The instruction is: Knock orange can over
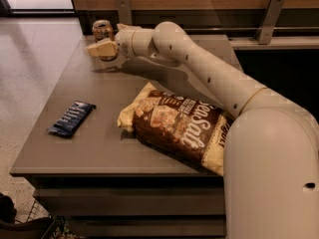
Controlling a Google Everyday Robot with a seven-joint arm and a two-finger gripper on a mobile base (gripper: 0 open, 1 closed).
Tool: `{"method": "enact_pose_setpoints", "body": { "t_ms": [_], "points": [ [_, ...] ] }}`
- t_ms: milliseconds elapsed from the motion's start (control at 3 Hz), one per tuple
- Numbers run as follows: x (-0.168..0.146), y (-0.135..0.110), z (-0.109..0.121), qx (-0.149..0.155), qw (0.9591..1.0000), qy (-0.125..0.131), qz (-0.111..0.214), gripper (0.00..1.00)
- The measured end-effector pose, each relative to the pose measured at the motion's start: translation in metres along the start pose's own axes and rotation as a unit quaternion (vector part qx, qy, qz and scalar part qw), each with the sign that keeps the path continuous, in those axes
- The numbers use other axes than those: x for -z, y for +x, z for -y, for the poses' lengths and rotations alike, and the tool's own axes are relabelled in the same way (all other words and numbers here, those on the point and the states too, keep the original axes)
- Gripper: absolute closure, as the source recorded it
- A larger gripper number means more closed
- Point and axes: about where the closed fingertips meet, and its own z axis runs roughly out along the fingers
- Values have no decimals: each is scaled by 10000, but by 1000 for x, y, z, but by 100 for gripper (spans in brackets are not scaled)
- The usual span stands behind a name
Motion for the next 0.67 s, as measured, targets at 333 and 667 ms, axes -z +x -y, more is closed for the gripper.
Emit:
{"method": "enact_pose_setpoints", "body": {
  "t_ms": [333, 667],
  "points": [
    [-4, 1, -3, -18, 10000, -18, 17, 35],
    [-6, 1, -5, -19, 10000, -40, 14, 59]
  ]
}}
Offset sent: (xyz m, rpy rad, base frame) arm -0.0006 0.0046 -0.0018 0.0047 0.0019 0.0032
